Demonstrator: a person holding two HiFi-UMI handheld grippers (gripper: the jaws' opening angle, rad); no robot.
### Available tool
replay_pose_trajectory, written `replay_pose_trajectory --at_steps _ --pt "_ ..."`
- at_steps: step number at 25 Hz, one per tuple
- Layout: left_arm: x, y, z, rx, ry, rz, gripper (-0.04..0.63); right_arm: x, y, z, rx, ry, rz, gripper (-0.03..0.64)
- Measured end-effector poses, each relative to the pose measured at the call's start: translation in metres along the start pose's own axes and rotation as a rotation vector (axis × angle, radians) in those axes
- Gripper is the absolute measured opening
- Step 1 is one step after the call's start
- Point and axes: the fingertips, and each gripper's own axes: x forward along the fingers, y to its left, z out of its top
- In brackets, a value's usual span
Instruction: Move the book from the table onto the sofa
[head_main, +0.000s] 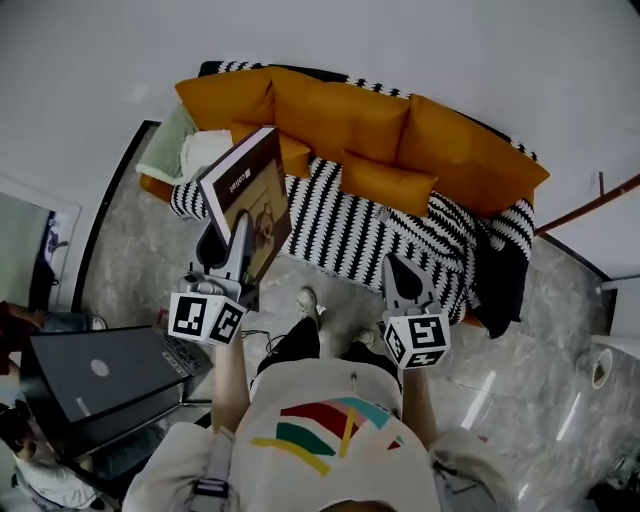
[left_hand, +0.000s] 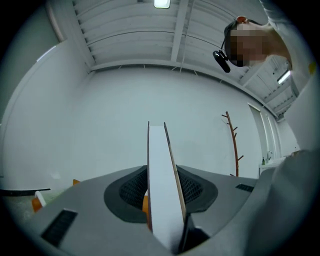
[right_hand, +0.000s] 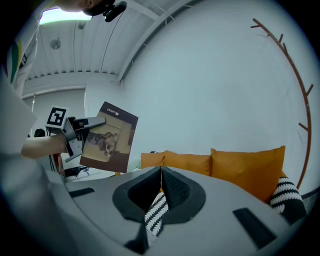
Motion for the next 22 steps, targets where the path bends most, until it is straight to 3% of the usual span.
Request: replay_pose_trajectory --at_steps 5,8,12,19,22 --pt "-0.002 0.074 -0.019 -0.019 0.0 0.067 0.155 0.059 0.041 0.021 -0.04 -0.031 0.096 0.015" --pt "0.008 0.142 -0.032 -0.068 -0.013 0.092 0.155 0.113 0.057 0.03 -0.068 -0.012 0.076 0.015" --pt "0.033 0.23 -0.034 -0.113 -0.033 0.077 0.155 0.197 0.095 0.053 -0.015 -0.022 0.08 0.015" --pt "0.044 0.364 -0.052 -0.079 0.063 0.112 0.155 0.319 0.193 0.053 -0.017 0.021 0.144 0.015" --pt "0.049 0.413 -0.068 -0.125 0.099 0.15 0.155 0.359 0.214 0.041 -0.043 0.089 0.18 0.015"
